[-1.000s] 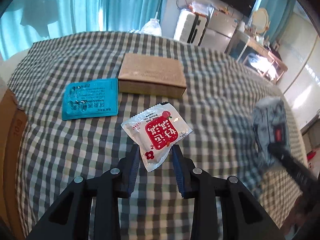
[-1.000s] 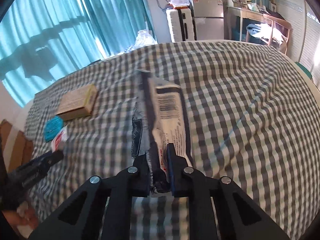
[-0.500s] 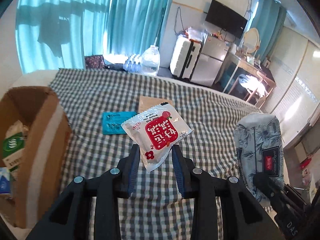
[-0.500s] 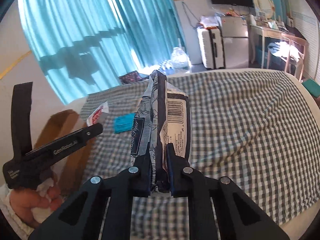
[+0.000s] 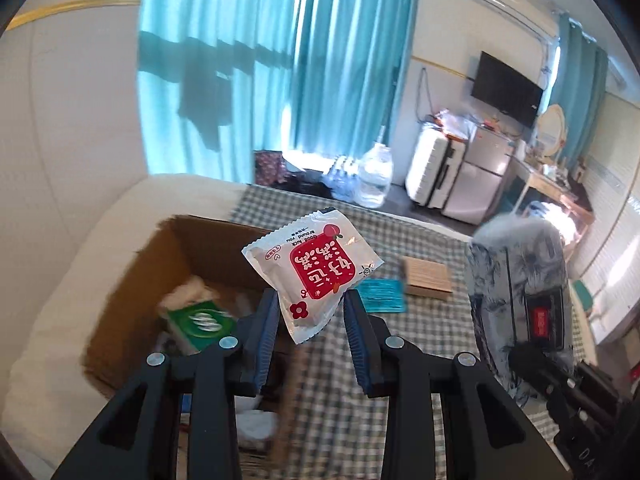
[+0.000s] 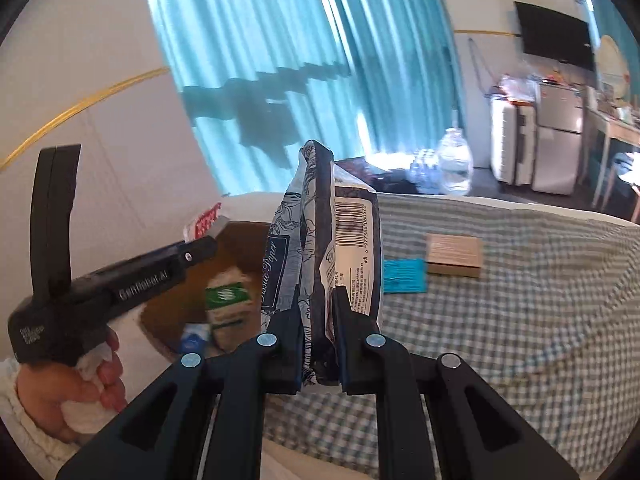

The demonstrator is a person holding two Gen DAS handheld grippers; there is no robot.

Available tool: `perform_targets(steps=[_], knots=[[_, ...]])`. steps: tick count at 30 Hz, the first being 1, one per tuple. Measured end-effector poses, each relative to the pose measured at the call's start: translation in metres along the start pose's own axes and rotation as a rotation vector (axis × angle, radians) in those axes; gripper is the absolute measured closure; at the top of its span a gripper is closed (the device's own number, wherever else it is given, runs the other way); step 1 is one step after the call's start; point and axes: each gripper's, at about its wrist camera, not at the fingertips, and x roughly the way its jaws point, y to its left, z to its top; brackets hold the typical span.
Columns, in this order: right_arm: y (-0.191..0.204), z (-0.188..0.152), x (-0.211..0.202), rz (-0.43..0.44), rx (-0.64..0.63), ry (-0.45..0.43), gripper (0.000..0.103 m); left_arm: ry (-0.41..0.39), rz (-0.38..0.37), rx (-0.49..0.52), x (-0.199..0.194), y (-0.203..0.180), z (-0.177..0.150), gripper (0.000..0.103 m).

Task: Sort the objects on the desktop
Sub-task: 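Carry the sachet and silver-white packet over the cardboard box with both tools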

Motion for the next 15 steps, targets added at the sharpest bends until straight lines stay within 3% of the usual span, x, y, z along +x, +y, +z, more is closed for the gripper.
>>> perform_targets(steps=[7, 15], knots=[[0.066, 0.0, 0.076, 0.126, -0.041, 0.086, 0.091, 0.081, 0.057, -0.062, 0.031, 0.071, -0.022, 0.07], [0.098, 0.007, 0.143, 0.14, -0.062, 0.144, 0.091, 0.156, 0.112, -0.105, 0.066, 0.11, -0.037, 0.07]])
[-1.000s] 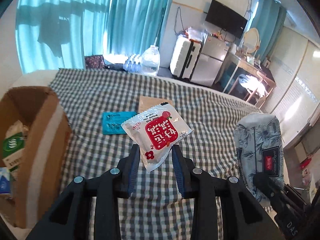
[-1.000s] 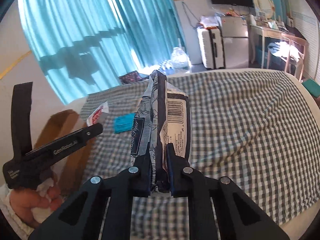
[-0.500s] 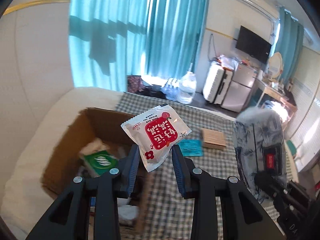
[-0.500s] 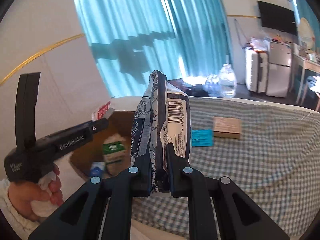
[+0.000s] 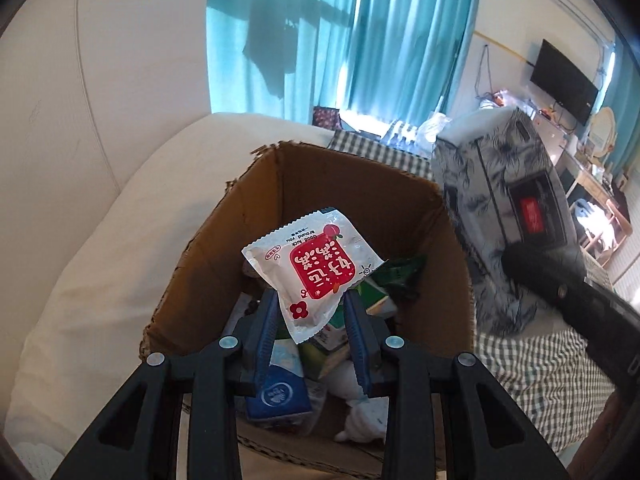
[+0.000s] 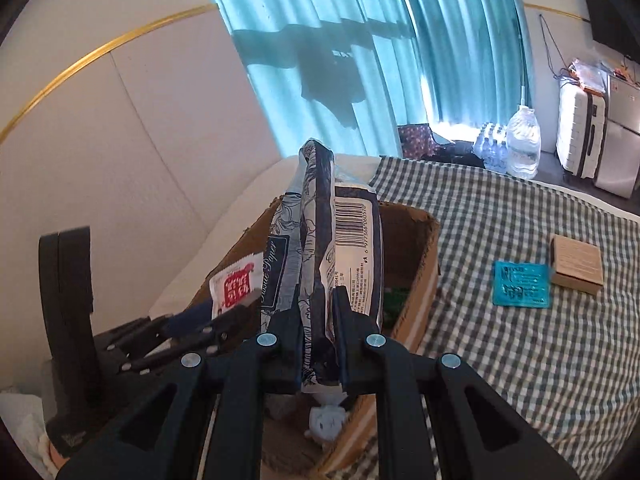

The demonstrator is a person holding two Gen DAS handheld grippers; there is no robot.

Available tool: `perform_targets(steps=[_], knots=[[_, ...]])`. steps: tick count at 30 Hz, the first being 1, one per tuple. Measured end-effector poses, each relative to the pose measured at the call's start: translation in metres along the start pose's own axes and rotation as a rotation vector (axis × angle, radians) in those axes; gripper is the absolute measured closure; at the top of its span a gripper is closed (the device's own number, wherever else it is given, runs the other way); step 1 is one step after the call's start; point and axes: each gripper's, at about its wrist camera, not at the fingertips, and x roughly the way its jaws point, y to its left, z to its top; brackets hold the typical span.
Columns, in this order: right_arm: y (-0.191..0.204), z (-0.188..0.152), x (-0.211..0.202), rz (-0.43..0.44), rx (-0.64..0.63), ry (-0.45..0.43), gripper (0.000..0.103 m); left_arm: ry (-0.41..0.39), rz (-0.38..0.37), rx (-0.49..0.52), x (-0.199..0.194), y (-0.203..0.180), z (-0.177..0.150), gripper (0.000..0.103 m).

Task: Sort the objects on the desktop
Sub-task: 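Open both tools to drop the sachet and packet into the box, then grasp the teal blister pack with the left tool while the right tool grasps the small brown box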

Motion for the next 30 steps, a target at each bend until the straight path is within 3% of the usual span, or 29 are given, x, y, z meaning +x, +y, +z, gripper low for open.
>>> perform_targets(steps=[1, 3, 4, 6, 8, 17, 28, 30], knots=[[-0.001, 0.003, -0.001, -0.001, 0.003, -0.005, 0.09, 0.002, 0.005, -0.002, 0.002, 0.002, 0.001, 0.07], [-0.001, 0.01, 0.003, 0.008, 0.009, -0.012, 0.075, 0.003, 0.024, -0.004, 0.005, 0.006, 0.002, 0.057], [0.001, 0.013, 0.003, 0.012, 0.007, -0.017, 0.059, 0.005, 0.033, -0.001, 0.007, 0.007, 0.003, 0.054], [0.001, 0.017, -0.002, -0.003, -0.003, -0.044, 0.047, 0.011, 0.051, 0.002, 0.01, 0.008, 0.003, 0.026], [0.001, 0.02, -0.009, -0.011, -0.022, -0.073, 0.046, -0.006, 0.065, 0.001, 0.008, 0.007, 0.002, 0.015], [-0.016, 0.02, -0.051, -0.11, -0.043, -0.127, 0.041, 0.004, 0.067, 0.03, -0.004, -0.019, -0.01, 0.007], [-0.054, 0.001, -0.137, -0.246, -0.029, -0.225, 0.014, -0.062, 0.001, 0.166, -0.057, -0.106, -0.026, 0.0], [-0.063, -0.004, -0.152, -0.268, -0.035, -0.231, 0.013, -0.057, -0.01, 0.194, -0.061, -0.123, -0.031, 0.0]])
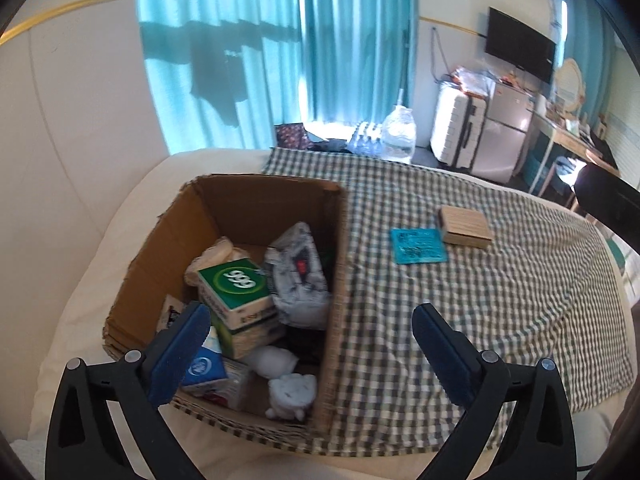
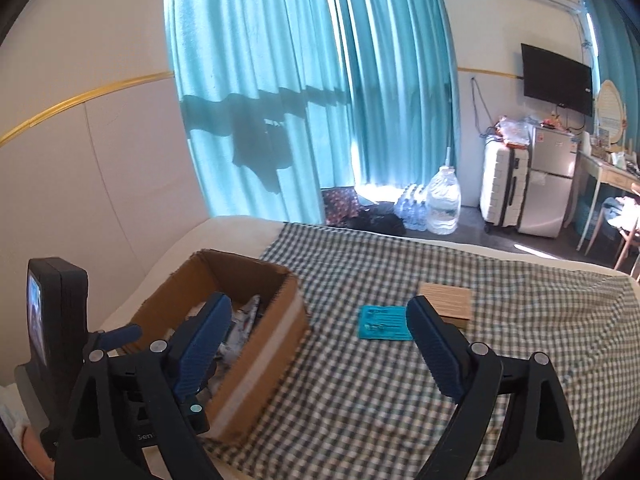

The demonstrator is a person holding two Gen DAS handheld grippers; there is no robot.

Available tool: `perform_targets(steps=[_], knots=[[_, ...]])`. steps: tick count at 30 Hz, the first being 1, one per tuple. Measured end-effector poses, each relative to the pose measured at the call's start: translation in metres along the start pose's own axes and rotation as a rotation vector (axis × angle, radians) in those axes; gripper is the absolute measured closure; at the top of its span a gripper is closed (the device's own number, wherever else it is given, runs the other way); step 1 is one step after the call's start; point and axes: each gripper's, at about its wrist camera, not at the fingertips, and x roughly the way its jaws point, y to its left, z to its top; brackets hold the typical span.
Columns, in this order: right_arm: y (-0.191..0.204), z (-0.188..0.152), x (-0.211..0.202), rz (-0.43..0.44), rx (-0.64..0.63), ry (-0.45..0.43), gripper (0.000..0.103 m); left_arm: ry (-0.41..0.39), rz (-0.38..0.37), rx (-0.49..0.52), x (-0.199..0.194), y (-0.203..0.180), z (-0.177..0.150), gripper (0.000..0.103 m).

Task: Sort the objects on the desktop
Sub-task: 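Grasp the teal blister pack with the left tool while the right tool grasps the small brown box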

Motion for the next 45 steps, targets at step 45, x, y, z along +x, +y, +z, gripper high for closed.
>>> perform_targets(steps=[45], knots=[[-0.249, -0.081, 0.128, -0.156, 0.136, 0.261, 0.011, 0.215, -0.122, -0.076, 0.238, -0.17, 0.028, 0.0]])
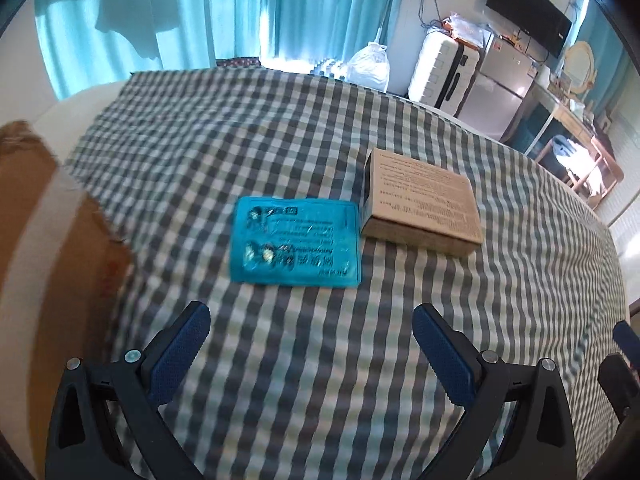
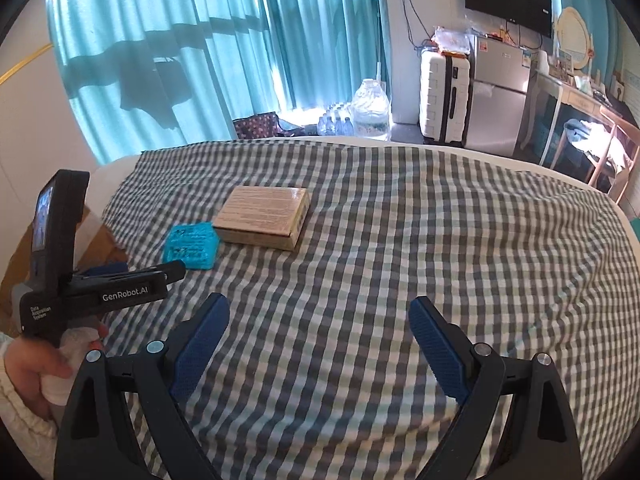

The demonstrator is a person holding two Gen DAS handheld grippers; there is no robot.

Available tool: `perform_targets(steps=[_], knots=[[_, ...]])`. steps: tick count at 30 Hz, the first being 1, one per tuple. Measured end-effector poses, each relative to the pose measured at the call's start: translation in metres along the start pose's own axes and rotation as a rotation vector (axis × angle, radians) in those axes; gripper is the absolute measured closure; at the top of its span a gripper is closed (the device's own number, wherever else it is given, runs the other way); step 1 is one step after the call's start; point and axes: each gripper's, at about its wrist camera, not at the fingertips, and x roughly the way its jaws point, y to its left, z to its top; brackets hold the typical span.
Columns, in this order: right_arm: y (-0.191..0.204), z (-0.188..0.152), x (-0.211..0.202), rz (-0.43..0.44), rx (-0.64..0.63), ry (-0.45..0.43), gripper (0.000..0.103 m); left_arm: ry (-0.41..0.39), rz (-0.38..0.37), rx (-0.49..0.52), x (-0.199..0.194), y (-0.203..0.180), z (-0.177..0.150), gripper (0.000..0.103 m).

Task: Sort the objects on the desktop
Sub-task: 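Grasp the teal blister pack with the left tool while the right tool grasps the small brown box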

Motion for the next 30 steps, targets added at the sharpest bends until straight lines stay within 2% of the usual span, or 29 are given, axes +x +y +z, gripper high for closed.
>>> perform_targets(steps=[2, 3, 5, 8, 10, 13, 16, 19, 21, 24, 26, 30], knots=[[-0.004, 0.006, 0.016, 0.005, 0.024, 0.005, 0.011, 0.013, -0.037, 0.0, 0.019, 0.002, 0.005, 0.0], [-0.006, 0.008, 0.021, 0.012, 0.033, 0.007, 0.011, 0.024, -0.033, 0.0, 0.029, 0.004, 0.007, 0.0], [-0.008, 0.013, 0.036, 0.027, 0.048, 0.014, 0.011, 0.028, 0.015, -0.004, 0.045, 0.008, 0.01, 0.0], [-0.003, 0.017, 0.053, 0.032, 0.035, 0.022, 0.011, 0.032, 0.044, -0.02, 0.065, 0.014, 0.012, 0.0], [0.004, 0.022, 0.065, 0.054, 0.004, 0.026, 0.011, -0.016, 0.06, 0.006, 0.069, 0.013, 0.012, 0.0], [0.013, 0.03, 0.075, 0.055, -0.044, 0.0, 0.011, -0.037, 0.078, 0.043, 0.074, 0.008, 0.013, 0.0], [0.017, 0.04, 0.087, 0.099, -0.082, -0.007, 0.011, -0.023, 0.034, 0.03, 0.075, 0.014, 0.015, 0.0], [0.021, 0.053, 0.099, 0.127, -0.171, 0.0, 0.011, -0.004, 0.009, 0.056, 0.072, 0.02, 0.017, 0.008], [0.03, 0.063, 0.108, 0.153, -0.275, 0.022, 0.011, 0.002, -0.013, 0.059, 0.067, 0.027, 0.017, 0.018], [0.051, 0.075, 0.123, 0.135, -0.466, 0.058, 0.011, 0.015, -0.054, 0.021, 0.061, 0.041, 0.02, 0.029], [0.064, 0.081, 0.131, 0.133, -0.568, 0.062, 0.011, 0.035, -0.067, -0.005, 0.06, 0.047, 0.023, 0.031], [0.095, 0.086, 0.151, 0.184, -0.713, 0.099, 0.011, 0.07, -0.072, -0.018, 0.059, 0.052, 0.025, 0.032]])
